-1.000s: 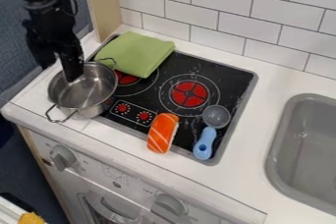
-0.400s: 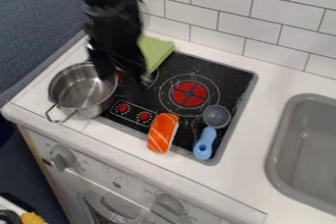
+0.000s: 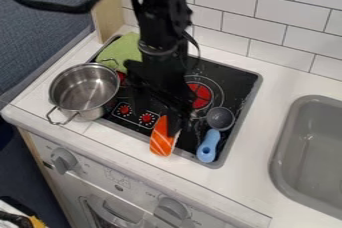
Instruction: Moved the orange object on top between two burners
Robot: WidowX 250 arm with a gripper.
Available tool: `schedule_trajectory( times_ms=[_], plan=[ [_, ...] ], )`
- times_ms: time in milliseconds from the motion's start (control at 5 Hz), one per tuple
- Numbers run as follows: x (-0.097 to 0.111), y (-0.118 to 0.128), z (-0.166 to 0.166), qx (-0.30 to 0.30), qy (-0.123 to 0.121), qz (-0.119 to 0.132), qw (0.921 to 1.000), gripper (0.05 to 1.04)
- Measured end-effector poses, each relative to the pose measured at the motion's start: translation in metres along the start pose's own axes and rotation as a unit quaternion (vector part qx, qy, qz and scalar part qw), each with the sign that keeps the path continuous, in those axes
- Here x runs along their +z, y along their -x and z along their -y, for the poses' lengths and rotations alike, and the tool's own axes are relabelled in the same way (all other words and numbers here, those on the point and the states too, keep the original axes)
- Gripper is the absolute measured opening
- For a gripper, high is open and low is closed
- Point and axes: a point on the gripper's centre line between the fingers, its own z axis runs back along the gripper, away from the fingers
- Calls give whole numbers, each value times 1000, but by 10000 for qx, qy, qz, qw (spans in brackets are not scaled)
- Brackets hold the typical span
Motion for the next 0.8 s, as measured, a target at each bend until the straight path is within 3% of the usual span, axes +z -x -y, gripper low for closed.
schedule_trajectory(
  times_ms=[200,600,800],
  plan=[
    [-13,-1,2,420,-42,-133,9990,1000],
    [-36,-6,-1,545,-92,-365,9978,951],
    [-37,-7,-1,506,-73,-327,9982,667]
  ],
)
